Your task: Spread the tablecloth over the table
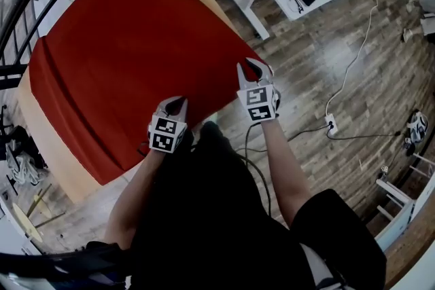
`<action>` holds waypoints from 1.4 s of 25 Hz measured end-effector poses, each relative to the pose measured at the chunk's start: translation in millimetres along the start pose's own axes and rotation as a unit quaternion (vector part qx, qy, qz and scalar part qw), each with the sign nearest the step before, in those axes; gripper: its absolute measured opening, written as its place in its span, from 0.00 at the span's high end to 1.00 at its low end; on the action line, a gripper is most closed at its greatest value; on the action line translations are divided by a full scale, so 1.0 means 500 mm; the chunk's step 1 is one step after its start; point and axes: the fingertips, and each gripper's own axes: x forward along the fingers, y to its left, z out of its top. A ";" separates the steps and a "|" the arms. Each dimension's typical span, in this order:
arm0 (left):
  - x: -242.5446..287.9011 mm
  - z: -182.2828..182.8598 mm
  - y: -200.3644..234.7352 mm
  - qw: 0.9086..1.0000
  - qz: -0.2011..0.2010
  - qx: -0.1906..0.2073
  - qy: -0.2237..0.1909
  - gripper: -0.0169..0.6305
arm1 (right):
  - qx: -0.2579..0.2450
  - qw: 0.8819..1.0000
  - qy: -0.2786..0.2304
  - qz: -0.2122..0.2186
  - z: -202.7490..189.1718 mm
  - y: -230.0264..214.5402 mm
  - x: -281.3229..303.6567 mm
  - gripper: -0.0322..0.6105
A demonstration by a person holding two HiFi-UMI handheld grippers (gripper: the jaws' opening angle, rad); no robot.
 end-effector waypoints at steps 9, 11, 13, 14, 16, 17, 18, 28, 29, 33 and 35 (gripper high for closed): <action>-0.016 0.064 0.135 0.997 0.052 -0.042 -0.048 0.96 | 0.008 0.997 -0.003 0.074 0.076 0.127 0.126 0.86; -0.017 0.088 0.171 0.996 0.056 -0.040 -0.056 0.96 | 0.016 0.997 -0.011 0.077 0.123 0.130 0.152 0.86; -0.024 0.101 0.207 0.996 0.057 -0.040 -0.058 0.96 | 0.023 0.996 -0.014 0.080 0.176 0.130 0.182 0.86; -0.030 0.106 0.228 0.996 0.058 -0.043 -0.060 0.95 | 0.024 0.996 -0.016 0.081 0.204 0.132 0.200 0.86; -0.038 0.121 0.272 0.994 0.061 -0.050 -0.071 0.95 | 0.017 0.996 -0.024 0.085 0.267 0.133 0.237 0.86; -0.039 0.133 0.295 0.993 0.062 -0.053 -0.080 0.95 | 0.012 0.996 -0.030 0.085 0.299 0.130 0.252 0.86; -0.039 0.148 0.317 0.992 0.063 -0.058 -0.091 0.95 | 0.008 0.996 -0.035 0.085 0.330 0.126 0.264 0.86; 0.026 0.244 0.460 0.984 0.068 -0.105 -0.126 0.85 | -0.021 0.994 -0.044 0.094 0.473 0.085 0.419 0.84; 0.036 0.251 0.472 0.985 0.070 -0.103 -0.119 0.83 | -0.023 0.993 -0.044 0.104 0.489 0.083 0.449 0.82; 0.057 0.258 0.524 0.981 0.098 -0.133 -0.099 0.80 | -0.017 0.988 -0.035 0.149 0.534 0.092 0.591 0.75; 0.073 0.264 0.541 0.978 0.113 -0.147 -0.093 0.79 | -0.015 0.986 -0.013 0.168 0.529 0.091 0.668 0.69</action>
